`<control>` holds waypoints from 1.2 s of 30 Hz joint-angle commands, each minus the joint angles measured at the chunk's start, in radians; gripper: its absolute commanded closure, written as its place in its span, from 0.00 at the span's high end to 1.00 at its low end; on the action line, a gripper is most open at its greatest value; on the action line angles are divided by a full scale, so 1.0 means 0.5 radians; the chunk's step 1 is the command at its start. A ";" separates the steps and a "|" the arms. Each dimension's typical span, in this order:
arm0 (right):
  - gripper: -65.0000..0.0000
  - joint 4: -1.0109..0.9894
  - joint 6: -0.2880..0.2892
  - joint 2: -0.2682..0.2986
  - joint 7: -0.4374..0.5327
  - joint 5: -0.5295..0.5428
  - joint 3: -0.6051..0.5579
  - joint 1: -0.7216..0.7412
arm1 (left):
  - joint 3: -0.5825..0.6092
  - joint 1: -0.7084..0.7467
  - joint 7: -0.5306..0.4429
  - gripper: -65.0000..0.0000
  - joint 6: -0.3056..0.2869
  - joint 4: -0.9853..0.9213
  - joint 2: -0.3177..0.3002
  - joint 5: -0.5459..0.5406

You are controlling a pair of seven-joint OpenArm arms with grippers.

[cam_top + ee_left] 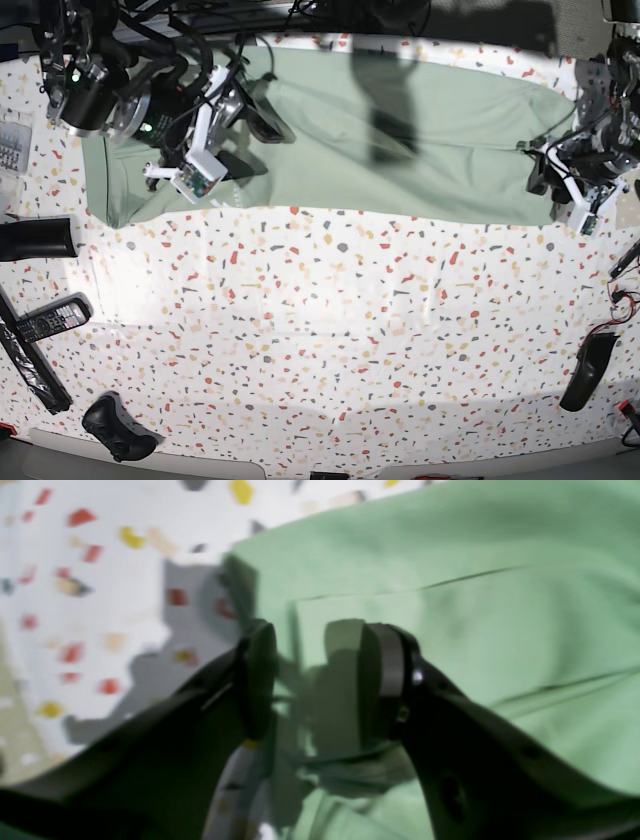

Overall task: Fold the T-shirt properly
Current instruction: 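Hold the shirt end with the right gripper while raising the left gripper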

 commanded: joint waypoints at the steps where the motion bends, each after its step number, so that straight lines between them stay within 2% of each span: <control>1: 0.52 0.035 0.011 0.017 0.043 0.043 0.012 0.014 | -0.008 -0.022 -0.033 0.38 -0.019 0.027 -0.037 -0.023; 16: 0.52 0.035 0.011 0.016 0.043 0.043 0.012 0.014 | 0.002 -0.022 -0.056 0.38 -0.018 0.024 -0.031 0.065; 23: 0.52 0.035 0.011 0.017 0.042 0.044 0.012 0.014 | 0.002 -0.022 -0.052 0.38 -0.019 -0.014 0.079 0.068; 28: 0.52 0.035 0.011 0.017 0.037 0.043 0.012 0.014 | 0.002 -0.034 -0.055 0.38 -0.018 -0.011 0.082 0.072; 33: 0.52 0.035 0.011 0.017 0.036 0.043 0.012 0.014 | 0.002 -0.034 -0.161 0.25 -0.020 -0.009 0.082 0.067; 36: 0.52 0.035 0.011 0.017 0.036 0.043 0.012 0.014 | 0.002 -0.033 -0.214 0.24 -0.026 -0.009 0.084 0.066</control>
